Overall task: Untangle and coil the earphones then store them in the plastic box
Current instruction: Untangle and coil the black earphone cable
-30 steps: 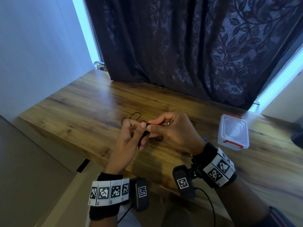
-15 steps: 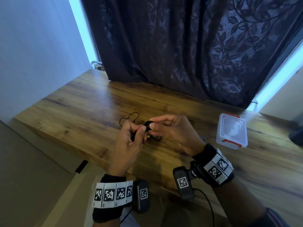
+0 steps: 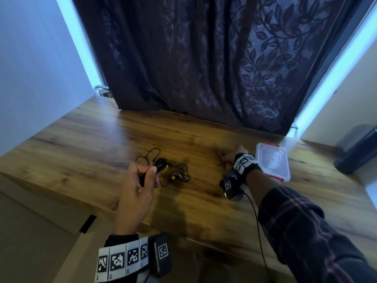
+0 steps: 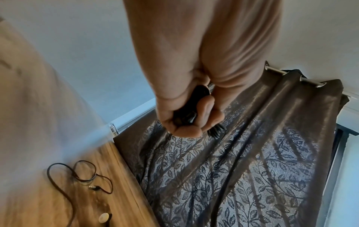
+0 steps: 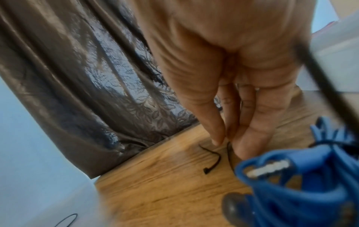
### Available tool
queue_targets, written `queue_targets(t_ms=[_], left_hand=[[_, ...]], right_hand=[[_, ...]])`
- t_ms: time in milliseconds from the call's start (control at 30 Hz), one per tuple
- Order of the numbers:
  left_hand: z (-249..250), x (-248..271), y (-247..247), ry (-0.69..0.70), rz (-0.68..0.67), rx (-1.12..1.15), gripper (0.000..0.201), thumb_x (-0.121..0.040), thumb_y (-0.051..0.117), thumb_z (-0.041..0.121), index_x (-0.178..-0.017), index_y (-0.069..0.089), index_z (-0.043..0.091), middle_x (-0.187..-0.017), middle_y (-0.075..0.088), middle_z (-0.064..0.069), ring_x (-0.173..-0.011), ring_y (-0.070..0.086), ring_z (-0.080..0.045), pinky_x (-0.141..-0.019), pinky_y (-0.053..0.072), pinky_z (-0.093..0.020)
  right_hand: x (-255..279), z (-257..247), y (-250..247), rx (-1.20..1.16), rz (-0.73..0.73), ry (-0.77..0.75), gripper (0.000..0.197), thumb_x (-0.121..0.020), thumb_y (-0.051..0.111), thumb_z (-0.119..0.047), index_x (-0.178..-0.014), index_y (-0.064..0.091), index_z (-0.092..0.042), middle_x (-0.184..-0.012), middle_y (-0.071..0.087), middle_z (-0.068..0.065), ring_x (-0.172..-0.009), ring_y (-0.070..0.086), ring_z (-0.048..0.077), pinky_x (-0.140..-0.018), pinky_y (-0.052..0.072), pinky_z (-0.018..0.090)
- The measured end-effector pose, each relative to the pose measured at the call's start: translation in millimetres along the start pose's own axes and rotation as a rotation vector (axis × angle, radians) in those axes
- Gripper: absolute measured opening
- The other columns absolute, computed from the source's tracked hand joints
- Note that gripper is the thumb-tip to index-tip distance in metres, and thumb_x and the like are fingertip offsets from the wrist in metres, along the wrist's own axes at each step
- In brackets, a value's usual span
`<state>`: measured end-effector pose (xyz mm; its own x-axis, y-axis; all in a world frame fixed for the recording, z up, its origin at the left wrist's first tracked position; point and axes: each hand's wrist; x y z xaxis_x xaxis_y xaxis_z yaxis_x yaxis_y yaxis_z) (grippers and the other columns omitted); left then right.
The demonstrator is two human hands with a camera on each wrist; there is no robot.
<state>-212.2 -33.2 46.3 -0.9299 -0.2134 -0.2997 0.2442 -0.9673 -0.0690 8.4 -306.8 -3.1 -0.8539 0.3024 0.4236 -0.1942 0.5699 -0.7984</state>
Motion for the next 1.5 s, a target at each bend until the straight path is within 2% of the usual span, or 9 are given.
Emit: queue_targets(t_ms=[167,433,567,700,833,1000,1200,1333,1500], left_hand=[[2,1,-8,0.016,0.022,-0.03,0.017,-0.088,0.055,0.046,-0.089,0.056,0.029,-0.08,0.06,-0.01,-0.079,0.059,-0.029,-0.084,0.05,-0.061],[4,2,-13,0.001,0.058,0.047,0.025,-0.092,0.056,0.041,-0.091,0.054,0.016,-0.08,0.059,-0.013,-0.078,0.06,-0.026,-0.082,0.051,-0.058],[6,1,-16,-0.012,0.133,0.126,0.014,-0.098,0.056,0.028,-0.091,0.052,0.017,-0.078,0.058,-0.008,-0.076,0.058,-0.021,-0.075,0.052,-0.04],[9,-1,-18,-0.017,0.17,0.218,0.012,-0.091,0.058,0.035,-0.086,0.054,0.025,-0.073,0.057,-0.002,-0.076,0.055,-0.022,-0.074,0.05,-0.038],[13,2,-18,-0.035,0.156,0.243,0.011,-0.092,0.059,0.031,-0.082,0.055,0.028,-0.07,0.056,0.001,-0.071,0.054,-0.017,-0.073,0.049,-0.037],[18,3,-16,-0.072,0.15,0.269,0.016,-0.092,0.059,0.028,-0.077,0.058,0.034,-0.07,0.057,-0.002,-0.067,0.054,-0.012,-0.071,0.05,-0.034],[22,2,-9,-0.089,0.165,0.293,0.018,-0.093,0.055,0.027,-0.091,0.049,0.01,-0.071,0.058,-0.002,-0.069,0.054,-0.015,-0.07,0.049,-0.032],[22,2,-5,-0.108,0.176,0.234,0.031,-0.095,0.055,0.03,-0.104,0.048,0.002,-0.072,0.059,0.0,-0.07,0.057,-0.012,-0.07,0.05,-0.035],[25,4,-8,-0.1,0.18,0.219,0.01,-0.1,0.048,0.019,-0.109,0.045,0.015,-0.073,0.059,0.003,-0.071,0.057,-0.012,-0.07,0.051,-0.031]], right_hand=[[-17,0,12,-0.02,0.068,0.022,0.028,-0.086,0.07,-0.017,-0.107,0.071,0.001,-0.104,0.075,0.017,-0.094,0.073,0.029,-0.071,0.059,0.032],[5,-6,-5,-0.111,0.133,0.004,0.059,-0.076,0.079,-0.047,-0.111,0.062,-0.003,-0.111,0.068,0.013,-0.102,0.069,0.035,-0.084,0.059,0.039],[56,-39,-18,-0.305,0.222,-0.273,0.026,-0.088,0.07,-0.033,-0.089,0.066,-0.007,-0.091,0.067,0.004,-0.09,0.066,0.026,-0.075,0.053,0.035],[128,-65,3,-0.497,0.014,-0.65,0.008,-0.092,0.072,-0.021,-0.098,0.067,-0.018,-0.093,0.07,-0.004,-0.086,0.069,0.013,-0.075,0.059,0.028],[177,-82,36,-0.6,-0.328,-0.794,0.013,-0.092,0.073,-0.021,-0.102,0.07,-0.029,-0.107,0.073,-0.005,-0.098,0.07,0.01,-0.083,0.058,0.025],[205,-92,53,-0.688,-0.503,-0.981,0.018,-0.091,0.072,-0.011,-0.108,0.075,-0.017,-0.089,0.077,-0.003,-0.085,0.073,0.014,-0.087,0.057,0.039],[210,-87,45,-0.791,-0.659,-0.957,0.017,-0.095,0.062,0.002,-0.107,0.072,-0.004,-0.073,0.073,0.01,-0.073,0.069,0.027,-0.071,0.055,0.036],[208,-85,43,-0.731,-0.636,-0.957,0.017,-0.095,0.06,0.002,-0.109,0.069,-0.001,-0.076,0.073,0.007,-0.079,0.072,0.026,-0.08,0.054,0.039],[212,-85,36,-0.654,-0.67,-0.98,0.018,-0.097,0.06,-0.001,-0.11,0.07,-0.01,-0.084,0.076,0.005,-0.088,0.073,0.018,-0.091,0.057,0.04]])
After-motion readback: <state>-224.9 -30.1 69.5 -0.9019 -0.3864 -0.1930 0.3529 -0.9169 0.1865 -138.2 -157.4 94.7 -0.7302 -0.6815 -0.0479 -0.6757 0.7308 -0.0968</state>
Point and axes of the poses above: each hand's wrist, its own x-axis away from the middle knuckle, its own y-axis out of the palm, z = x × y
